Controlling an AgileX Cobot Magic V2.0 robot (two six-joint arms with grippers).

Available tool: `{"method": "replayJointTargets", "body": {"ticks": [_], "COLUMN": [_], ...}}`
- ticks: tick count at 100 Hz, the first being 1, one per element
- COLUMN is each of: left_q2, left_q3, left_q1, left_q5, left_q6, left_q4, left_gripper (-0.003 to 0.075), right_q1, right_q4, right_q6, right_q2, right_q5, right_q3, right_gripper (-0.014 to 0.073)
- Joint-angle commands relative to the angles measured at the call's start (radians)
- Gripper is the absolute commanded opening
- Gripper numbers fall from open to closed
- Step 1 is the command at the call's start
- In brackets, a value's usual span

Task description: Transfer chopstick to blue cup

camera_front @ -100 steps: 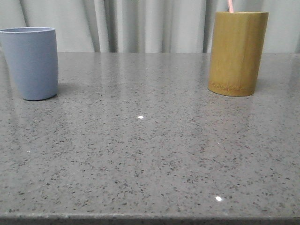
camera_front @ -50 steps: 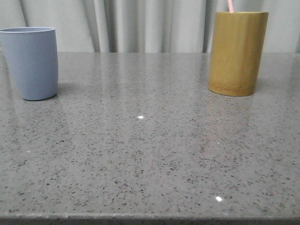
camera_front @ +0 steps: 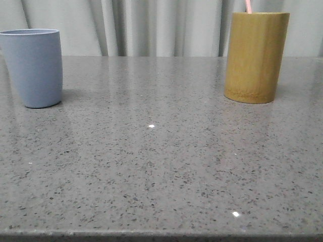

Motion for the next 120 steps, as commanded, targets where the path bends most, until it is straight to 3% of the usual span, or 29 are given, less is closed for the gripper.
{"method": "replayJointTargets", "body": {"ticks": [1, 33, 76, 87, 106, 112, 120], "left_q2": [-0.034, 0.114, 0.498, 0.557, 0.602, 0.606, 0.606], "left_q3": [-0.017, -0.290, -0.600, -0.626, -0.643, -0.645, -0.645], "left_q1": [0.001, 0.001, -0.003, -0.012, -0.016, -0.016, -0.016], "left_q5": [-0.087, 0.204, 0.341, 0.337, 0.328, 0.327, 0.325], "left_q6": [-0.007, -0.007, 0.004, 0.004, 0.004, 0.004, 0.004], "left_q4": [-0.051, -0.053, -0.055, -0.055, -0.061, -0.061, -0.061], "left_gripper": [-0.0019, -0.0019, -0.0001, 0.0115, 0.0399, 0.0442, 0.0449], "right_q1": [-0.003, -0.003, -0.003, -0.003, -0.003, -0.003, -0.003], "right_q4": [-0.011, -0.011, -0.011, -0.011, -0.011, -0.011, -0.011], "right_q6": [0.000, 0.000, 0.000, -0.001, -0.001, -0.001, -0.001], "right_q2": [-0.021, 0.053, 0.397, 0.494, 0.609, 0.629, 0.645], "right_q5": [-0.058, 0.229, 0.464, 0.488, 0.487, 0.488, 0.482], "right_q3": [-0.018, -0.230, -0.601, -0.667, -0.727, -0.736, -0.738], "right_gripper": [-0.0097, -0.0097, -0.0085, 0.0009, 0.0319, 0.0378, 0.0387]}}
